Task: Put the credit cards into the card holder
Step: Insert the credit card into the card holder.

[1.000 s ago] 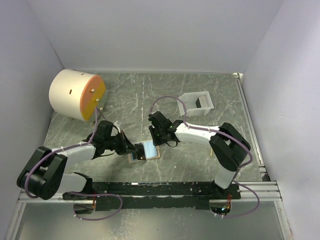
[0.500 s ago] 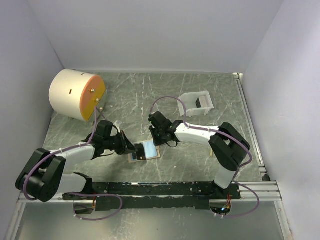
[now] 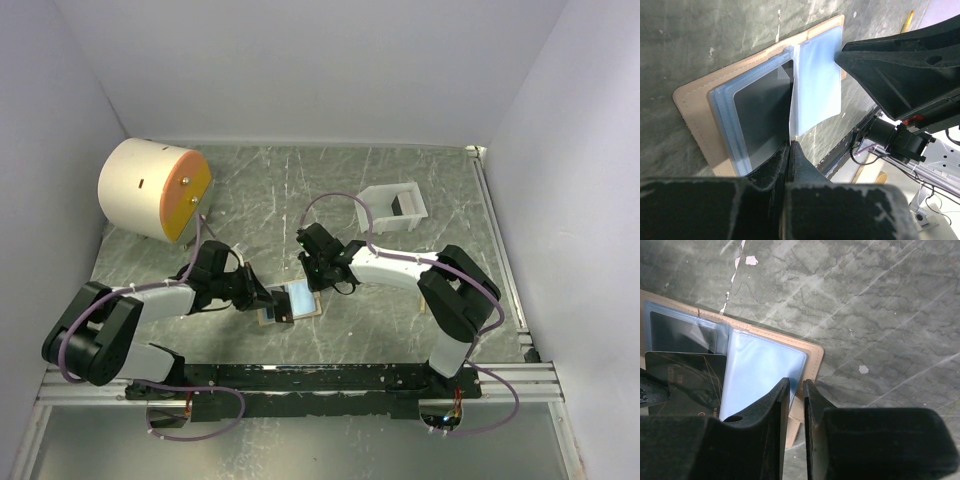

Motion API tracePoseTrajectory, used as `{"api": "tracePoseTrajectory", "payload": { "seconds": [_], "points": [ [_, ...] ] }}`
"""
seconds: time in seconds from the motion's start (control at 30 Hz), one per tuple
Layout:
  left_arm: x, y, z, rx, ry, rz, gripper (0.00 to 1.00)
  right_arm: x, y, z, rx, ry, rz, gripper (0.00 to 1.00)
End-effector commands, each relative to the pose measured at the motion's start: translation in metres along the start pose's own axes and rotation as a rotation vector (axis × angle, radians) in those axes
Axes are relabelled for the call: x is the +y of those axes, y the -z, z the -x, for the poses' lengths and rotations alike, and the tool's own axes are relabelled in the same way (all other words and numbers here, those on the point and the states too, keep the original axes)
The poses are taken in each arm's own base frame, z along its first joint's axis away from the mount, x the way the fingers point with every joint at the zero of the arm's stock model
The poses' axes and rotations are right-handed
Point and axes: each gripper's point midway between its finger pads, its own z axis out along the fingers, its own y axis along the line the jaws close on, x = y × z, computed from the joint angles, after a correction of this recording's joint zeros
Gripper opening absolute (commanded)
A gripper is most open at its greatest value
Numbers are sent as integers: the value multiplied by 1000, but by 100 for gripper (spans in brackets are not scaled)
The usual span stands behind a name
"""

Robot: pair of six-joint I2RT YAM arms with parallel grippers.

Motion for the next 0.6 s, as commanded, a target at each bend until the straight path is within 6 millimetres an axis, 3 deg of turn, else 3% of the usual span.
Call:
{"api": "tracePoseTrajectory", "payload": {
  "seconds": [0.0, 0.3, 0.57],
  "points": [
    [-13, -2, 9, -3, -56, -52, 7, -5, -1, -4, 5, 13, -21, 17],
    [-11, -2, 9, 13, -56, -31, 7, -10, -3, -15, 26, 16, -35, 15],
    [-33, 11, 14, -4, -77, -60, 7, -14, 2, -10, 11, 23, -58, 15]
  ]
}}
